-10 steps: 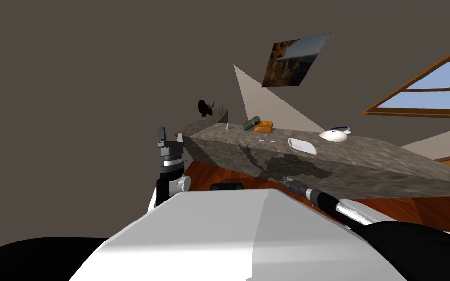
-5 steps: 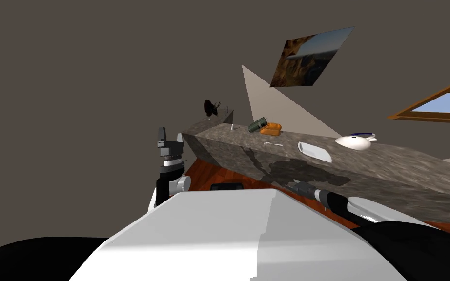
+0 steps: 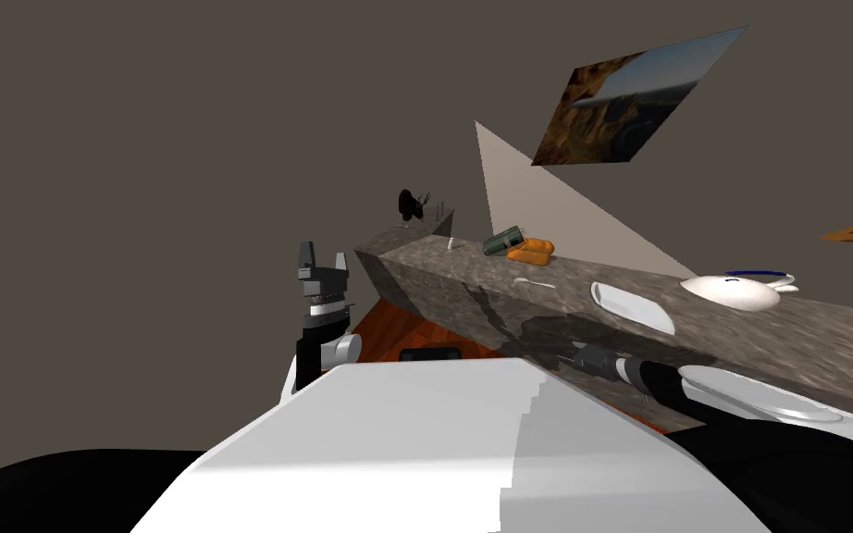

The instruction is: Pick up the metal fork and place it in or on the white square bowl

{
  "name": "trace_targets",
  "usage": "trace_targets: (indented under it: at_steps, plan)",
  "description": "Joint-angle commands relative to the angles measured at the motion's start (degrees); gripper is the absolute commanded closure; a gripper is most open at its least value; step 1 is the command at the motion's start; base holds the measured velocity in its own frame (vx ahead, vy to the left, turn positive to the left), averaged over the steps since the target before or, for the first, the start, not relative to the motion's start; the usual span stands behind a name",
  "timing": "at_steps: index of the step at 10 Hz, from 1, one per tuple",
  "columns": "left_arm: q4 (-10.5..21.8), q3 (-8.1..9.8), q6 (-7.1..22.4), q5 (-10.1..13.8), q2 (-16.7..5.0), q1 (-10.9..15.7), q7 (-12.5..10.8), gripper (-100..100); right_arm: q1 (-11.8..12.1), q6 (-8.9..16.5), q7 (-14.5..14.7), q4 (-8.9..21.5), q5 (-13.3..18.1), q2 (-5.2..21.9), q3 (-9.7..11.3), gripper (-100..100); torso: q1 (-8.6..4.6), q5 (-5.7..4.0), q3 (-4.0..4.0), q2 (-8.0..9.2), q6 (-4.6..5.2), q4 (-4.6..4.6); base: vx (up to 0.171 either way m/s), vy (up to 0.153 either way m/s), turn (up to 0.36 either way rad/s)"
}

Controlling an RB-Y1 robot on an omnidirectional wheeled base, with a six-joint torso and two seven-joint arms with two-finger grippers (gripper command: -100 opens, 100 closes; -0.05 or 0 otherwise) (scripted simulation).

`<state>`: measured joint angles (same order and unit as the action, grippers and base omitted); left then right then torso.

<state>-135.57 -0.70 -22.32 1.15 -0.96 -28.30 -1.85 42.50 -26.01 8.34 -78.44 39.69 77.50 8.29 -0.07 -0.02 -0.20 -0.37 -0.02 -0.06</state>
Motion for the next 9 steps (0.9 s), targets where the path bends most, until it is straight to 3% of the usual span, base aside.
trace_targets:
  at_steps: [1, 3, 5, 9]
  plan:
    - [0.0, 0.00, 0.0, 0.0, 0.0, 0.0, 0.0, 0, 0.4, -0.1, -0.2, 0.1, 0.3, 1.7, 0.2, -100, 0.00, 0.00, 0.00, 0.00, 0.00, 0.00, 0.076, -0.002, 0.108]
    - [0.0, 0.00, 0.0, 0.0, 0.0, 0.0, 0.0, 0, -0.8, -2.3, -0.3, 3.4, 1.5, 5.4, 2.0, -100, -0.01, 0.00, -0.01, -0.01, 0.00, 0.00, 0.097, -0.005, 0.265]
    - [0.0, 0.01, 0.0, 0.0, 0.0, 0.0, 0.0, 0, -1.5, -3.4, -0.4, 4.9, 2.0, 8.2, 3.0, -100, -0.03, -0.01, -0.07, -0.10, 0.06, -0.03, 0.106, -0.019, 0.165]
    - [0.0, 0.01, 0.0, 0.0, 0.0, 0.0, 0.0, 0, -4.2, -7.5, -1.0, 9.6, 3.0, 14.2, 6.4, -100, -0.17, -0.03, -0.22, -0.38, 0.01, -0.09, 0.164, -0.053, 0.262]
